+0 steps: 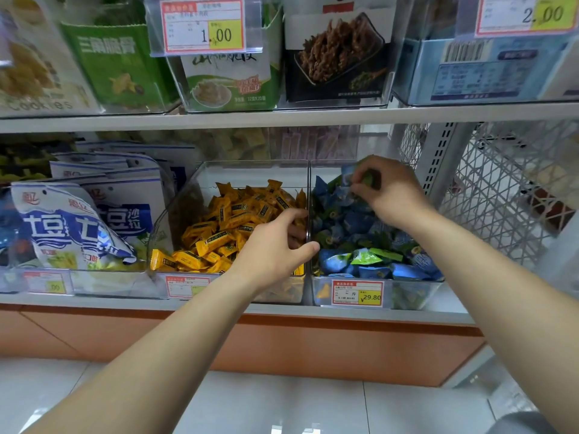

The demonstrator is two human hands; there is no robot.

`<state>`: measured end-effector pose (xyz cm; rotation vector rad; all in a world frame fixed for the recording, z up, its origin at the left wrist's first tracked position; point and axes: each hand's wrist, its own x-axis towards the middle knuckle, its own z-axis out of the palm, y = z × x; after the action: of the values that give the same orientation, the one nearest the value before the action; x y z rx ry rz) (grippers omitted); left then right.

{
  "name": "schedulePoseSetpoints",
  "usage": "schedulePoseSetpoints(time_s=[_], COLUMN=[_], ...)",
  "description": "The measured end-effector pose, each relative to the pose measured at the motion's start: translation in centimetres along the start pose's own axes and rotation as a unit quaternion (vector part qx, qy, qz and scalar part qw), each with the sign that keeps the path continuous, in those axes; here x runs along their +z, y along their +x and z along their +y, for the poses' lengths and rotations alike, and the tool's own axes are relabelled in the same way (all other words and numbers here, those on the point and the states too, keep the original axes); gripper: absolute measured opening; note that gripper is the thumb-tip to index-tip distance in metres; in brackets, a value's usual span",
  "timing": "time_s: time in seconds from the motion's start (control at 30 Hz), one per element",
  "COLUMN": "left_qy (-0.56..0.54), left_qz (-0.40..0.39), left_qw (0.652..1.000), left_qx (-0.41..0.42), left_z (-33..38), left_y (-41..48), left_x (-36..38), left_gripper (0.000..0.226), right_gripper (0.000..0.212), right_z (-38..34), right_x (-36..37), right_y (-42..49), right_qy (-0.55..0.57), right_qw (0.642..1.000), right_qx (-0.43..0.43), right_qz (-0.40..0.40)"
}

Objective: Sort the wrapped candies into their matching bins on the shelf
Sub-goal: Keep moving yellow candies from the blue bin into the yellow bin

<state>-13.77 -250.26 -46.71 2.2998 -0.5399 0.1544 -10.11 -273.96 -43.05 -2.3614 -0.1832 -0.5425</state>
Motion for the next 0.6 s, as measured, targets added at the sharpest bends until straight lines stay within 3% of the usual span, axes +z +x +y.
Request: schedulePoseSetpoints(time_s=[0.07, 0.13, 0.17, 0.23, 0.3, 0.33, 0.4, 0.47, 0.53, 0.6], left_qy=[0.004, 0.004, 0.005, 0.007, 0.009, 0.01, 0.009, 0.009, 0.01, 0.01], left_qz=[0.002, 0.002, 0.0, 0.0, 0.0, -0.001, -0.002, -0.002, 0.001, 0.002], left_qw=[1.0, 1.0, 1.0, 1.0, 1.0, 1.0, 1.0, 1.0, 1.0, 1.0], left_qx=[0.002, 0.002, 0.003, 0.005, 0.009, 0.011, 0.011, 0.01, 0.01, 0.009], left_z=[0.0, -0.1, -0.1, -0.2, -0.2, -0.2, -0.3, -0.3, -0.1, 0.0], left_y=[0.1, 0.1, 0.1, 0.1, 0.1, 0.1, 0.1, 0.1, 0.1, 0.1], left_x=[0.0, -0.1, 0.0, 0.0, -0.1, -0.1, -0.2, -0.2, -0.1, -0.1], left_gripper=[0.061, 0.061, 0.061, 0.062, 0.062, 0.062, 0.062, 0.062, 0.061, 0.061], right_gripper=[0.005, 0.013, 0.018, 0.027, 0.029, 0.029, 0.039, 0.059, 0.064, 0.067], right_z=[0.9, 1.4, 1.4, 0.4, -1.0, -1.6, -2.7, -3.2, -2.5, -2.0], right_x=[-0.8, -1.3, -1.6, -1.9, -1.6, -1.2, 0.0, 2.0, 3.9, 4.8], right_y=[0.1, 0.0, -0.1, -0.3, -0.6, -0.9, -1.8, -3.0, -3.6, -3.4], right_qy=[-0.107, -0.221, -0.255, -0.295, -0.311, -0.301, -0.224, -0.202, -0.257, -0.272], right_qw=[0.989, 0.954, 0.941, 0.94, 0.947, 0.95, 0.952, 0.913, 0.896, 0.903], right_qx=[0.028, 0.058, 0.072, 0.073, 0.022, -0.013, -0.043, -0.03, -0.039, -0.028], right_qz=[-0.101, -0.194, -0.208, -0.159, -0.078, -0.077, -0.206, -0.353, -0.361, -0.33])
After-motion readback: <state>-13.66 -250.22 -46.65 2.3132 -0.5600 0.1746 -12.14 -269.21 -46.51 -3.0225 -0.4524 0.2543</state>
